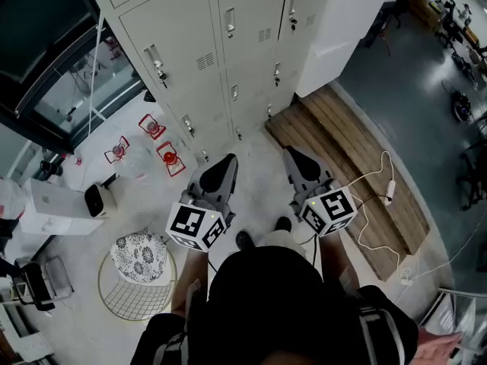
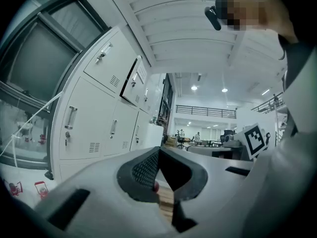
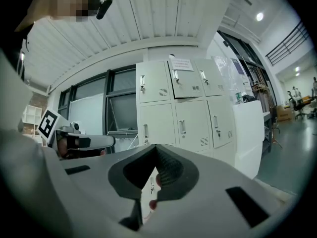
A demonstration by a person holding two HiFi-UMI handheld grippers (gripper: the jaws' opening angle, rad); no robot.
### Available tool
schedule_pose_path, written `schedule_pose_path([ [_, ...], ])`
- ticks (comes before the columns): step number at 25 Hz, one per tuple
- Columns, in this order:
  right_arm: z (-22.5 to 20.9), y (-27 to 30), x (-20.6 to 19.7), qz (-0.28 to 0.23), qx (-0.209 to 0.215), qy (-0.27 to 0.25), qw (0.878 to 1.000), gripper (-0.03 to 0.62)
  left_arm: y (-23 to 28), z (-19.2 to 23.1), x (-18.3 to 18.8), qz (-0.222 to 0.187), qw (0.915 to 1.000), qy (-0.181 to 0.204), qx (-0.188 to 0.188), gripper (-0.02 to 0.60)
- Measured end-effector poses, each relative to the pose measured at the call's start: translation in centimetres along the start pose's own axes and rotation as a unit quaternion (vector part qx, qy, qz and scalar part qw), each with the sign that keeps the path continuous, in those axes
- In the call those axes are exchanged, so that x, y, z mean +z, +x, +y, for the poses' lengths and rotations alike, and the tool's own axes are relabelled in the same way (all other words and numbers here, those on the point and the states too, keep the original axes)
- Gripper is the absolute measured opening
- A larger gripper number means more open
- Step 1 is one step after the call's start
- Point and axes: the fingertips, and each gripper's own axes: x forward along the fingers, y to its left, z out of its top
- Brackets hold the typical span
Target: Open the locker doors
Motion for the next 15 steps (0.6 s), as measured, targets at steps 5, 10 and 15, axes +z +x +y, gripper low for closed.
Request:
schedule_pose_path([
  [5,0.8,0.2,0.1,-0.016,-0.003,0.014,1.000,0.003,-1.2,0.4,-0.1,0.003,1.0000,0.001,0.003,0.017],
  [10,2.1,1.2,-0.1,-0.008,0.005,0.007,1.000,0.005,-2.2,1.4,-0.2,0.006,0.9999,0.000,0.012,0.017],
  [15,3.4,3.2,-0.9,0.014,0.033,0.007,0.999,0.005,-3.0,2.8,-0.5,0.003,0.9994,-0.008,0.034,0.018],
])
